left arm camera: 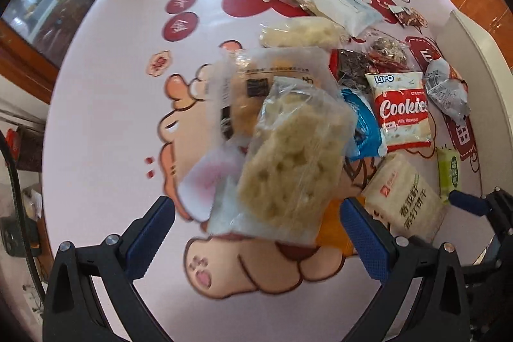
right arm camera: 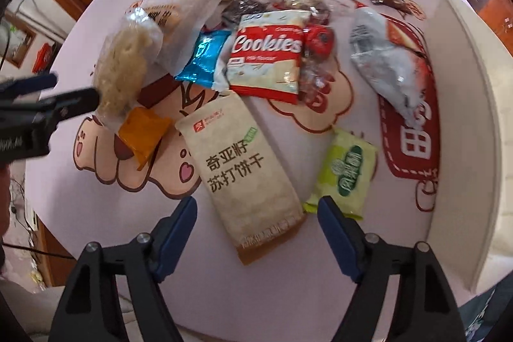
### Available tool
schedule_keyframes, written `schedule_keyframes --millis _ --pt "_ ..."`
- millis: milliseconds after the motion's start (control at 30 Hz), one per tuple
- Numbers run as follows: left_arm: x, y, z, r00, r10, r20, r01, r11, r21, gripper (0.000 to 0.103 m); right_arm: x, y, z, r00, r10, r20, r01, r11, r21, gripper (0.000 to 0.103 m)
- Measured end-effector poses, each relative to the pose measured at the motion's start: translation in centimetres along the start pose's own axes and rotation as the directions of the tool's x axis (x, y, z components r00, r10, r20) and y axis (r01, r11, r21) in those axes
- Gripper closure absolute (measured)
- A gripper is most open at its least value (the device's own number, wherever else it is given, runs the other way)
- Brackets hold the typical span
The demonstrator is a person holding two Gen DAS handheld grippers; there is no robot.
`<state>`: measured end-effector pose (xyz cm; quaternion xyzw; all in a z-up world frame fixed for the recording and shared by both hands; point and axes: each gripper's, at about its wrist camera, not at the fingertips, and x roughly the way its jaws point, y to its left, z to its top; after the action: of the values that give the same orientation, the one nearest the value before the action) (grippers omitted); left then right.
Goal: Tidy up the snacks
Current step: 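Grasp the clear bag of puffs with the left tool while the right tool grasps the cracker pack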
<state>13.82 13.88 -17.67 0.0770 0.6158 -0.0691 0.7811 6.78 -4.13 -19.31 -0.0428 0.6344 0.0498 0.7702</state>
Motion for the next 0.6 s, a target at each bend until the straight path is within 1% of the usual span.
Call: schedule_keyframes --millis 133,233,300,367,433,467,533,600 --pt "1.8 -0.3 1.1 0.998 -0.043 -0.034 0.043 0.999 0.002 0.002 1.6 0.9 0.8 1.0 -0.02 -0.008 0.02 0.999 -0.03 0.026" --pt "2.7 -0.7 1.5 0.998 -0.052 -0.042 0.053 0.999 0.012 0.006 3.0 1.1 1.6 0.999 -0.031 -0.025 0.03 0.999 -0.039 0.029" --pt "3.2 -0.8 1.7 0.997 -0.064 -0.05 0.065 0.998 0.016 0.01 3.4 1.5 1.9 0.998 -0.055 -0.01 0.055 0.996 -0.069 0.031" --pt "3.9 -0.9 1.9 0.994 -0.084 -0.072 0.085 0.996 0.015 0.026 3.8 2.0 2.0 0.998 -0.064 -0.004 0.063 0.994 -0.085 0.033" --pt "4.4 -0.8 1.7 0.99 -0.104 -0.092 0.105 0.994 0.007 0.034 4.3 2.6 1.9 0.998 -0.06 0.002 0.06 0.994 -0.09 0.036" --pt "4.4 -0.8 1.7 0.991 -0.102 -0.086 0.103 0.995 0.005 0.035 4.4 2.7 1.9 1.0 0.003 -0.013 -0.005 0.993 -0.12 0.037" --pt "4.4 -0.8 1.7 0.992 -0.105 -0.066 0.106 0.994 0.012 0.037 4.6 3.0 2.0 1.0 0.002 -0.014 -0.003 0.993 -0.116 0.039" --pt "4.3 -0.8 1.6 0.993 -0.104 -0.061 0.106 0.994 0.024 0.04 4.3 2.9 1.9 1.0 0.004 -0.018 -0.006 0.994 -0.112 0.042"
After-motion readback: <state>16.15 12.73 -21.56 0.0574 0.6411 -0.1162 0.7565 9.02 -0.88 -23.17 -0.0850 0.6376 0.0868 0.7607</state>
